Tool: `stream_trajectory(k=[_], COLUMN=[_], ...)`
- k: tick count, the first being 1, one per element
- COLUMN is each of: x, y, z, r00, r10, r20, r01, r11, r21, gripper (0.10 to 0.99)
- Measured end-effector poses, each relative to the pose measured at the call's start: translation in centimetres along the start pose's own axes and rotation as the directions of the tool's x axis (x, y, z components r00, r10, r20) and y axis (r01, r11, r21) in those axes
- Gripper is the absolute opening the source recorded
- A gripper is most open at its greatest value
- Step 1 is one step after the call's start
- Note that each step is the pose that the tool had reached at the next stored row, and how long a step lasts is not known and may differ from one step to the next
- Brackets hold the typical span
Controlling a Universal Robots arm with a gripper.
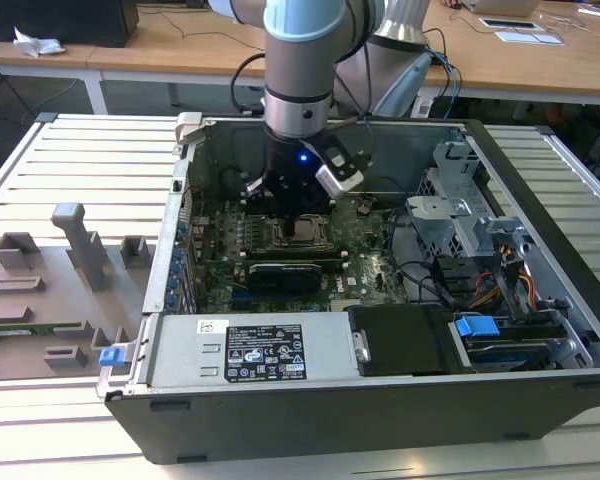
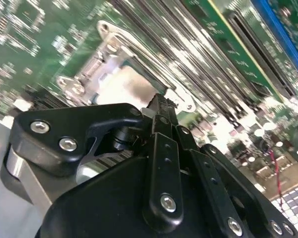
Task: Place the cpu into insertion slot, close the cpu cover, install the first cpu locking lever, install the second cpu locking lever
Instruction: 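Install the second cpu locking lever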
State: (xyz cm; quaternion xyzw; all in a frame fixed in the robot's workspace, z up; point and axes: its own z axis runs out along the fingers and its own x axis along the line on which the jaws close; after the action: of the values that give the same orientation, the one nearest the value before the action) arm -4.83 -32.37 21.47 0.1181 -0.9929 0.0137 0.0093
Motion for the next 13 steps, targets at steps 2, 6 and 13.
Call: stream_trajectory(k=[2, 6, 13], x=[-0.95, -2.15, -2.14], y=[-0.11, -0.27, -0.32], z=[-0.02, -0.28, -1.87], r00=[0.9999, 0.9997, 0.9997], r10=[0.000, -0.001, 0.000], r20=[-0.0119, -0.0245, -0.0249], r01=[0.000, 0.001, 0.000], r11=[1.0000, 1.0000, 1.0000], r21=[-0.003, -0.004, -0.002], gripper=[0.106, 0.106, 0.106])
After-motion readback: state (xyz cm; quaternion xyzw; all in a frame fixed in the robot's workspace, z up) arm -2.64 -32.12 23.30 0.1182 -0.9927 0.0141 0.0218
